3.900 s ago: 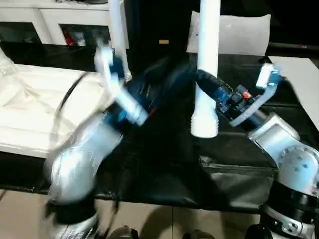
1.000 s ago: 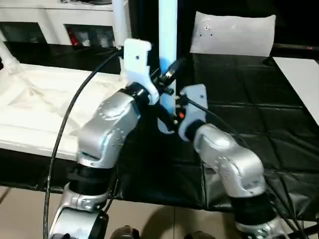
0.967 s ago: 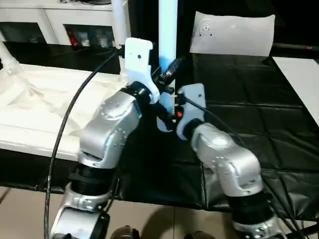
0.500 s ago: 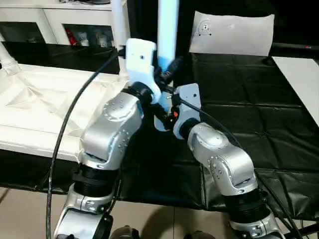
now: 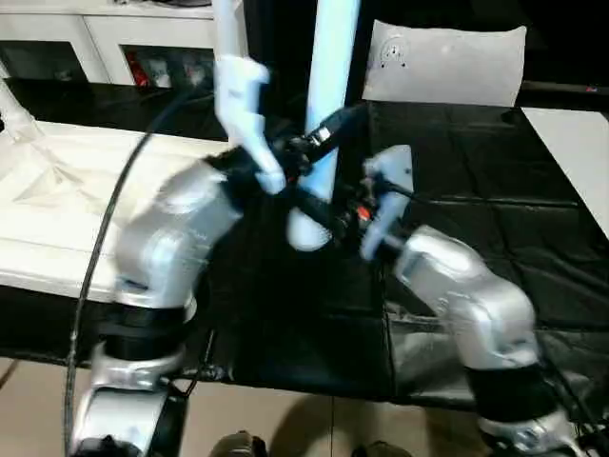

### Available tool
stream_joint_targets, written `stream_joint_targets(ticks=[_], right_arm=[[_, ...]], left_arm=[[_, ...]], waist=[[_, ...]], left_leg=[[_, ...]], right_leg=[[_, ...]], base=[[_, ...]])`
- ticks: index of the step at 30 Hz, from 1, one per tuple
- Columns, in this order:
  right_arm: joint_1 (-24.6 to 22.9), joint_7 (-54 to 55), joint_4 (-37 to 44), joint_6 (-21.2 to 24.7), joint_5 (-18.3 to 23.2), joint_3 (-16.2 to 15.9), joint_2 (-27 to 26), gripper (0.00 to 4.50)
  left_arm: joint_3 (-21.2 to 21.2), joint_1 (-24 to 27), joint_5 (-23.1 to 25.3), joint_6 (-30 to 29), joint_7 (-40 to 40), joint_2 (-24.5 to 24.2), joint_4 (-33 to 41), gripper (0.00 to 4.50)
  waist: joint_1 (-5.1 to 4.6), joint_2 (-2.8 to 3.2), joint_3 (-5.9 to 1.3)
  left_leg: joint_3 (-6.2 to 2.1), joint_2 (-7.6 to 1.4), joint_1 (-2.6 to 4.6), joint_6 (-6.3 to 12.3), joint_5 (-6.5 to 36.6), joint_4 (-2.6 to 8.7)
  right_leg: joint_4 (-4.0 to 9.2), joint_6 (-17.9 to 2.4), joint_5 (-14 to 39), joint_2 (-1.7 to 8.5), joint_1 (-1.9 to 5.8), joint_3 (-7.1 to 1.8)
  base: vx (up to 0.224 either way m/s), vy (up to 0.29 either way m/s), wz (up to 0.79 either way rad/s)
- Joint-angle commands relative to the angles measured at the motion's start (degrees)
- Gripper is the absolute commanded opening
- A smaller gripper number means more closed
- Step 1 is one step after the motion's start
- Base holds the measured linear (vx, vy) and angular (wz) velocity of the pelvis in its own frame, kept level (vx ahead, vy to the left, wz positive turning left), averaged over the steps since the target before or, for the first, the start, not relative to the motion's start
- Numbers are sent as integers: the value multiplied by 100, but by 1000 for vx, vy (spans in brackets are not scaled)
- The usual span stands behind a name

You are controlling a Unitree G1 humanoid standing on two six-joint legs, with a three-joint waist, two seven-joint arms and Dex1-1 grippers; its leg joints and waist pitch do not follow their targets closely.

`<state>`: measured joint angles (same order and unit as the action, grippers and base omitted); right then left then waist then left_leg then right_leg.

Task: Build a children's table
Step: Pick table leg

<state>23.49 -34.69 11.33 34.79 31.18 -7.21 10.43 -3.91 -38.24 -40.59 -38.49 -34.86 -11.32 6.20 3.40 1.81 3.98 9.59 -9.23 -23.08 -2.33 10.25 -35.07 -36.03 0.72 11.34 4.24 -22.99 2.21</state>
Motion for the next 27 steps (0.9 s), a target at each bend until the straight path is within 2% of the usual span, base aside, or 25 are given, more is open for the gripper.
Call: stream_joint_targets(ticks=[1,2,3,4,5,7,8,10,11,12,13,14,16,17,18,19,21,27], right_arm=[[-48,-397,233,106,179,-2,209,191],[-86,-587,318,186,247,-43,358,191],[-113,-745,377,246,305,-65,467,191],[-185,-1007,499,388,466,-60,657,191],[-230,-1163,557,455,538,-53,784,191],[-256,-1249,564,460,528,-64,883,191],[-277,-1321,560,461,523,-76,963,191],[-300,-1392,578,474,561,-82,1035,191],[-301,-1395,580,475,564,-82,1038,191],[-317,-1460,616,508,629,-76,1101,191],[-317,-1463,617,510,632,-75,1104,191],[-335,-1498,658,533,671,-70,1145,191],[-341,-1523,683,561,695,-51,1171,191],[-349,-1531,698,571,703,-47,1180,191],[-355,-1546,710,579,711,-46,1191,191],[-358,-1562,723,586,721,-45,1198,191],[-365,-1575,728,581,715,-45,1203,191],[-350,-1567,715,566,691,-70,1250,191]], left_arm=[[-169,-107,-381,-232,-335,-92,-95,336],[-256,-140,-544,-365,-440,-128,-162,336],[-324,-165,-668,-473,-532,-157,-216,336],[-456,-192,-935,-672,-751,-228,-313,336],[-558,-208,-1158,-853,-919,-285,-405,336],[-562,-204,-1312,-997,-1130,-356,-452,319],[-506,-177,-1421,-1118,-1361,-449,-463,308],[-461,-128,-1560,-1219,-1582,-539,-451,298],[-460,-124,-1568,-1225,-1595,-544,-449,288],[-442,-61,-1728,-1331,-1825,-630,-410,274],[-442,-58,-1736,-1336,-1836,-634,-409,263],[-451,3,-1848,-1396,-1967,-687,-354,259],[-526,22,-1911,-1397,-1957,-657,-359,244],[-551,38,-1921,-1391,-1951,-651,-366,232],[-570,47,-1917,-1394,-1967,-655,-394,220],[-579,64,-1904,-1400,-2035,-678,-451,216],[-572,71,-1912,-1407,-2083,-694,-471,210],[-573,81,-2034,-1452,-2075,-716,-500,195]], waist=[[17,28,-366],[30,55,-365],[31,40,-361],[38,70,-359],[39,60,-357],[45,46,-362],[46,63,-368],[37,60,-359],[39,103,-357],[32,76,-358],[33,73,-355],[37,106,-355],[36,96,-357],[38,118,-362],[34,105,-356],[40,122,-353],[38,92,-357],[41,119,-361]], left_leg=[[-94,-272,149,-50,1262,449],[-96,-280,163,-78,1286,447],[-93,-277,164,-78,1323,450],[-103,-272,152,-87,1334,453],[-98,-266,152,-77,1349,451],[-102,-277,150,-65,1291,451],[-101,-274,152,-72,1273,449],[-111,-282,149,-85,1325,464],[-117,-286,158,-103,1368,464],[-111,-285,163,-108,1413,462],[-110,-282,160,-105,1419,467],[-112,-289,161,-108,1425,467],[-114,-298,158,-122,1392,472],[-114,-297,159,-123,1390,469],[-109,-294,164,-116,1419,470],[-112,-295,162,-118,1434,470],[-110,-295,158,-110,1416,471],[-113,-297,158,-139,1407,472]], right_leg=[[434,-1325,894,314,267,-214],[425,-1325,938,318,259,-218],[438,-1315,1003,316,255,-223],[436,-1318,1078,333,266,-221],[457,-1308,1121,328,264,-221],[451,-1323,1102,334,264,-226],[451,-1325,1098,333,258,-220],[454,-1336,1179,335,258,-218],[450,-1345,1208,340,248,-219],[455,-1355,1238,339,249,-221],[456,-1361,1255,338,250,-221],[458,-1366,1265,339,243,-224],[446,-1384,1172,339,255,-223],[443,-1397,1155,339,254,-221],[458,-1391,1194,337,250,-221],[457,-1383,1237,341,253,-224],[463,-1364,1284,345,258,-226],[461,-1345,1297,346,252,-225]], base=[[0,0,0],[0,0,0],[0,0,0],[0,0,0],[0,0,0],[0,0,0],[0,0,0],[0,0,0],[0,0,0],[0,0,0],[0,0,0],[0,0,0],[0,0,0],[0,0,0],[0,0,0],[0,0,0],[0,0,0],[0,0,0]])
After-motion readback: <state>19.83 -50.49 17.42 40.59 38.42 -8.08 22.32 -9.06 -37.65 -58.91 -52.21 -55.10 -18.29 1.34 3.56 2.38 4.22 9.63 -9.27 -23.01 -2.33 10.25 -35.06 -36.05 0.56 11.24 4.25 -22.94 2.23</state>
